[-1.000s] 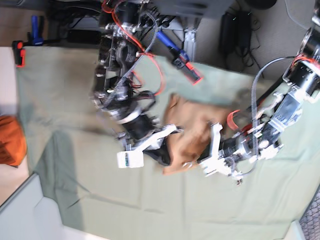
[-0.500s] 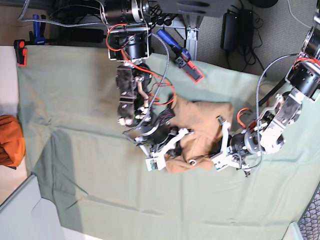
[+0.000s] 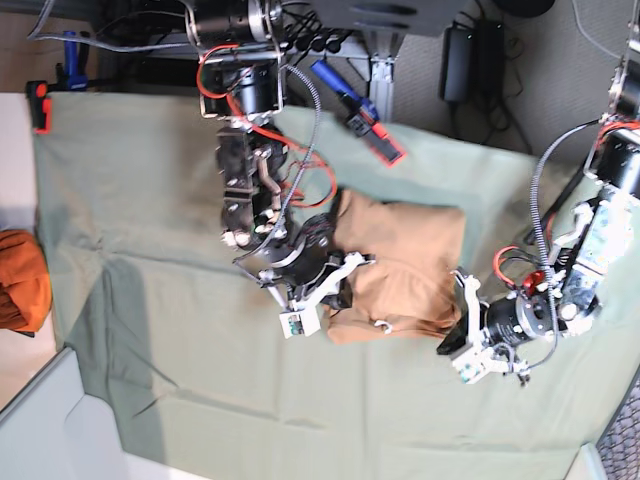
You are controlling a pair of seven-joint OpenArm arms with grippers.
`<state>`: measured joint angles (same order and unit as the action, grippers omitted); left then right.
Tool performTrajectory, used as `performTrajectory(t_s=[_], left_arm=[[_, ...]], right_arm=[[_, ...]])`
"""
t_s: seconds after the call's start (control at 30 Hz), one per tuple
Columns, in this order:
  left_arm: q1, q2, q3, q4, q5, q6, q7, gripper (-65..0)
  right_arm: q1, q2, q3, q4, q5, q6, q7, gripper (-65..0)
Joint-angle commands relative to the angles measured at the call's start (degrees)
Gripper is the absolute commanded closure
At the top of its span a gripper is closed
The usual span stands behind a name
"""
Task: Fold the T-shirt properly
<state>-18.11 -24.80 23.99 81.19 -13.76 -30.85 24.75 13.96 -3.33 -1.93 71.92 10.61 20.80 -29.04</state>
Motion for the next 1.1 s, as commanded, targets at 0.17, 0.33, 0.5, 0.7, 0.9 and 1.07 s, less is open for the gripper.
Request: performTrajectory(t_s=[0.17, 0.33, 0.5, 0.7, 0.9, 1.07], left_arm=[[-1.2, -0.3, -3.1, 8.0, -5.7, -0.5, 5.8, 0.0], [4.9, -4.9, -7.2, 16.4, -8.8, -0.5, 6.6, 0.0], [15.5, -10.9, -13.9, 25.1, -10.1, -0.5, 8.0, 0.0], [29.8, -13.4, -26.8, 29.4, -15.4, -2.3, 11.3, 0.0], [43.3, -13.4, -34.9, 29.4, -17.1, -4.8, 13.0, 0.0], [55.6, -13.1, -36.3, 27.9, -13.1, -4.7, 13.0, 0.0]], right_arm=[[1.4, 0.0, 0.0, 7.7, 3.0, 6.1, -1.2, 0.0], [-0.9, 1.0, 0.0, 17.9, 5.6, 6.1, -6.1, 0.0], [-9.5, 7.0, 0.0, 28.7, 7.4, 6.1, -7.3, 0.0], [-25.8, 14.6, 2.9, 41.4, 7.5, 6.0, -7.7, 0.0], [-42.1, 18.3, 12.2, 48.0, 10.4, 6.0, -8.8, 0.0], [-54.1, 20.1, 20.1, 48.1, 15.6, 6.0, -10.5, 0.0]])
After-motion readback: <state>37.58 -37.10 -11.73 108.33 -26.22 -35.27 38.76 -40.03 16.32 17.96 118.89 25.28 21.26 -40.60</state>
